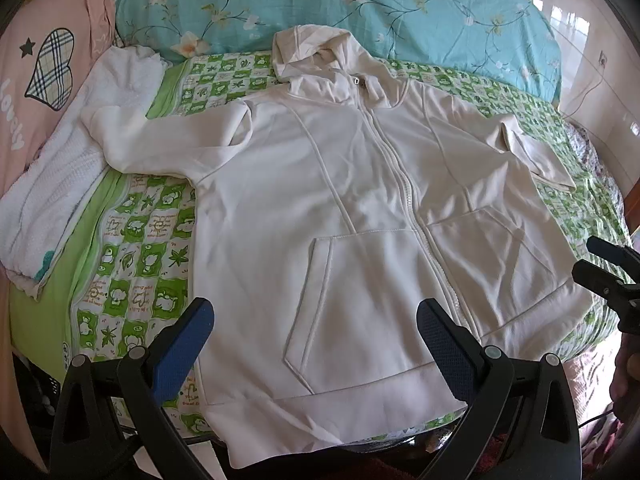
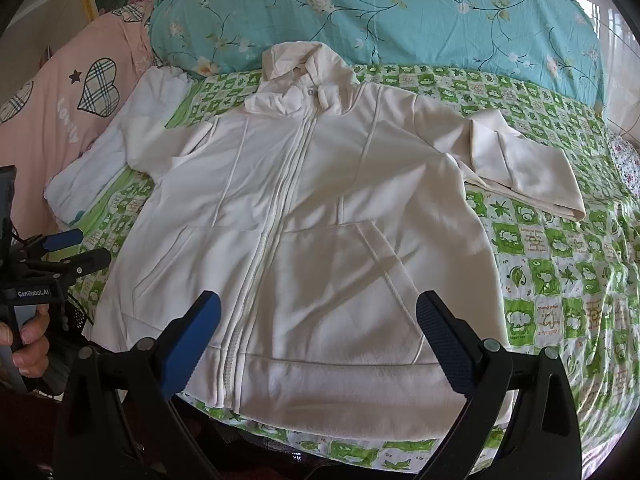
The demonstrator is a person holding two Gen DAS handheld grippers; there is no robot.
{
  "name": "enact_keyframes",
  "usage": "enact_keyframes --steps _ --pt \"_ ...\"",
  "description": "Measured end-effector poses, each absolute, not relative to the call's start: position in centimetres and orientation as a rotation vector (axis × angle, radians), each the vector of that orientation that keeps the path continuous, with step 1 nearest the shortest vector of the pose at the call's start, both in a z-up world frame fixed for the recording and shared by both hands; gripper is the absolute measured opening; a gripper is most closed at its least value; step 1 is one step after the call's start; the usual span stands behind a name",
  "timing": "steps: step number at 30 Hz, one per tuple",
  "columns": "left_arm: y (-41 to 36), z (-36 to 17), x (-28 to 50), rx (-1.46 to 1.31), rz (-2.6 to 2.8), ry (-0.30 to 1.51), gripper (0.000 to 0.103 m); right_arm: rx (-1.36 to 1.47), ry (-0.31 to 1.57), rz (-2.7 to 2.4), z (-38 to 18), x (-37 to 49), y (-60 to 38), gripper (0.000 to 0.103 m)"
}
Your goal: Fold large clothes
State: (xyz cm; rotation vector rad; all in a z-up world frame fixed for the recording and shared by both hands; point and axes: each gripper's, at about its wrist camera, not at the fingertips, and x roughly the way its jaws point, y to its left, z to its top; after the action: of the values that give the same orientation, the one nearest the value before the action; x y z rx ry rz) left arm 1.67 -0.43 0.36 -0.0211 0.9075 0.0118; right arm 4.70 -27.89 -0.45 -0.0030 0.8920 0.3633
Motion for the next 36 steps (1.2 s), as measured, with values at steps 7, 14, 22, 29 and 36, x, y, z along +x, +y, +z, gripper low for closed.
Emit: enact_keyframes --steps 7,14,22,29,36 --pt "-0.2 -0.1 2.4 -0.028 0.0 0.94 0.102 0.034 0.968 0.359 -0.4 5.8 -28.5 0.098" --pt "-0.1 -0.6 4.5 -0.045 0.001 0.968 0.102 0.045 0.849 0.25 0.0 10.0 -32.5 0.098" --pt "0.2 -1.5 7.0 -0.115 -0.005 1.002 0.102 0.149 0.782 0.151 -0.8 20.0 -38.2 0.091" --pt "-0.3 -2.8 9.9 -0.111 0.0 1.029 0.102 0.118 0.832 0.09 -3.4 29.0 -40.2 0.08" --pt "-0.8 -3.8 12.2 -0.145 -0.027 1.047 0.102 0.115 0.898 0.015 -6.8 31.8 -42.3 0.015"
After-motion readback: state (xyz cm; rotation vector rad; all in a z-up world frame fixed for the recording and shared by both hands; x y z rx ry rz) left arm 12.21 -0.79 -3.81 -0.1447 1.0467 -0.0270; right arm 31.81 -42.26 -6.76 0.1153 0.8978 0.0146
